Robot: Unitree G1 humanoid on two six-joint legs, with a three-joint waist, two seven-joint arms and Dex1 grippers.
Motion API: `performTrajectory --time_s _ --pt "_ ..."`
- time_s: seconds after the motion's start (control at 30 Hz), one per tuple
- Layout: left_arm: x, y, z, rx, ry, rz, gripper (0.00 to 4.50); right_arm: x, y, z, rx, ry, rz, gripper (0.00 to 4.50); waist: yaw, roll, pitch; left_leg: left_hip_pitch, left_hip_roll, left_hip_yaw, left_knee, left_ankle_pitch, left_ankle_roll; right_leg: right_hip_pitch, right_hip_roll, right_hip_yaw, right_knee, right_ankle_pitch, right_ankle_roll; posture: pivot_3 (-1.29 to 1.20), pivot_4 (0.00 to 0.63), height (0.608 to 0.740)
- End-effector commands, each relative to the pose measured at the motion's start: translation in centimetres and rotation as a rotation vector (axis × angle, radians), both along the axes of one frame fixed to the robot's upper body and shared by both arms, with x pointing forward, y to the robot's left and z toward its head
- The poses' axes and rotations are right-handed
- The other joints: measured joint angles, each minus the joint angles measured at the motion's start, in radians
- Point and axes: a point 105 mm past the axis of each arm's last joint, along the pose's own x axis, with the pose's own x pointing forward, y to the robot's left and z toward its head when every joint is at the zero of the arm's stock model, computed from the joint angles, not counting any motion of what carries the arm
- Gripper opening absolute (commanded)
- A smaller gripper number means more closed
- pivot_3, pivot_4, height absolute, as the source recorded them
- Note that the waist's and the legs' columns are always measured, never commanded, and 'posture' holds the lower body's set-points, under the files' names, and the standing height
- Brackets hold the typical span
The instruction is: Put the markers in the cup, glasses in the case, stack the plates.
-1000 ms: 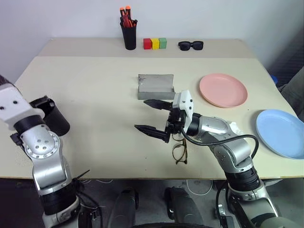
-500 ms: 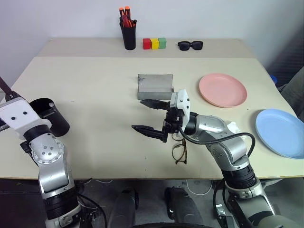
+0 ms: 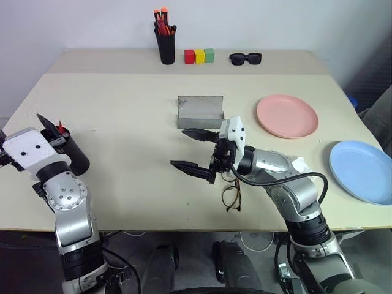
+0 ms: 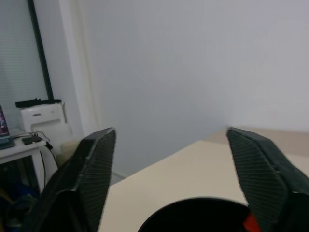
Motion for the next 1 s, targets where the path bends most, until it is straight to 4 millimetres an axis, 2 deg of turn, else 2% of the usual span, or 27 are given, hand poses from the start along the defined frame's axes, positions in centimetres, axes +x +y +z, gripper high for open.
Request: performTrajectory --time_s 0.03,0.1,0.17,0.23,0.3,0.37,0.43,0.47,0.53,0.6,0.67,0.8,0.87,1.0 --pt "1.6 -3.1 3.7 0.077 -0.087 -0.201 3.77 -0.5 -0.1 1.3 0.025 -0.051 0.009 4.50 0.001 0.000 0.000 0.000 0.000 0.000 0.000 0.000 0.000 0.000 0.000 0.000 0.000 0.000 0.000 0.00 0.150 0.740" --pt "3.1 -5.9 5.6 0.139 -0.099 -0.384 3.77 -0.3 -0.6 1.4 0.024 -0.052 -0.008 4.50 0.002 0.000 0.000 0.000 0.000 0.000 0.000 0.000 0.000 0.000 0.000 0.000 0.000 0.000 0.000 0.00 0.150 0.740" --pt "4.9 -9.1 6.7 0.171 -0.047 -0.610 3.77 0.1 -1.2 1.6 0.017 -0.059 -0.030 4.50 0.000 0.000 0.000 0.000 0.000 0.000 0.000 0.000 0.000 0.000 0.000 0.000 -0.001 0.000 0.000 0.00 0.150 0.740" --pt "7.1 -12.6 6.1 0.132 0.092 -0.881 3.77 0.6 -2.0 1.7 0.003 -0.063 -0.064 4.50 -0.001 0.000 0.000 0.000 0.000 0.000 0.000 0.000 0.000 0.001 0.000 0.000 -0.002 0.000 0.000 0.00 0.150 0.740" --pt "8.2 -14.7 5.1 0.153 0.225 -1.022 3.77 1.0 -2.5 1.7 -0.006 -0.067 -0.093 4.50 -0.008 0.000 0.000 0.000 0.000 0.000 -0.001 0.000 0.000 0.001 0.000 0.000 -0.002 0.000 0.000 0.00 0.150 0.740" --pt "10.2 -16.8 2.7 0.231 0.428 -1.130 3.77 1.7 -3.2 1.3 -0.047 -0.074 -0.150 4.50 -0.015 0.001 0.000 0.000 0.000 0.000 -0.002 0.000 0.000 0.000 0.001 0.000 -0.002 0.000 0.000 0.00 0.150 0.740" --pt "11.8 -18.1 0.7 0.243 0.571 -1.227 3.77 2.3 -4.0 0.6 -0.110 -0.080 -0.204 4.50 -0.010 0.001 0.001 0.001 0.000 0.000 -0.003 0.000 0.000 0.000 0.001 0.000 0.000 -0.001 -0.001 0.00 0.150 0.740" --pt "12.3 -18.9 0.3 0.280 0.598 -1.275 3.77 2.5 -4.4 0.2 -0.148 -0.086 -0.227 4.50 -0.010 0.001 0.001 0.001 0.000 0.000 -0.002 0.000 0.000 -0.001 0.002 0.000 0.000 -0.001 -0.001 0.00 0.150 0.740" --pt "13.9 -20.3 -0.9 0.350 0.689 -1.350 3.77 2.8 -6.4 -0.9 -0.253 -0.093 -0.284 4.50 -0.004 0.001 0.001 0.001 0.000 0.000 -0.002 0.000 0.000 -0.001 0.002 0.000 -0.001 -0.001 -0.001 0.00 0.150 0.740" --pt "15.1 -21.1 -1.4 0.387 0.741 -1.386 3.77 2.9 -7.9 -1.4 -0.317 -0.112 -0.329 4.50 0.000 0.001 0.001 -0.001 0.000 0.000 -0.002 0.000 0.000 -0.001 0.002 -0.001 -0.003 -0.001 -0.001 0.00 0.150 0.740" --pt "16.0 -22.4 -1.6 0.449 0.795 -1.428 3.77 2.6 -10.3 -1.4 -0.350 -0.112 -0.393 4.50 0.002 0.000 0.001 -0.003 0.000 0.000 -0.003 0.000 0.000 -0.001 0.001 -0.001 -0.006 -0.001 -0.001 0.00 0.150 0.740" --pt "16.2 -24.4 -1.7 0.525 0.848 -1.525 3.77 1.4 -13.3 -1.3 -0.389 -0.111 -0.485 4.50 0.000 0.000 0.001 -0.006 -0.001 0.001 -0.003 -0.002 0.004 -0.001 0.000 -0.001 -0.012 0.000 0.001 0.00 0.150 0.740" --pt "15.9 -25.3 -2.5 0.557 0.900 -1.573 3.77 0.5 -14.5 -1.5 -0.402 -0.100 -0.531 4.50 0.000 0.000 0.001 -0.007 -0.001 0.001 -0.003 -0.003 0.006 -0.001 0.000 -0.001 -0.013 -0.001 0.002 0.00 0.150 0.740" --pt "15.5 -25.6 -4.6 0.639 1.034 -1.579 3.77 -0.7 -14.7 -1.8 -0.384 -0.086 -0.572 4.50 -0.007 0.001 0.001 -0.006 -0.001 0.001 -0.003 -0.005 0.008 -0.002 0.000 0.000 -0.012 -0.001 0.002 0.00 0.150 0.740"
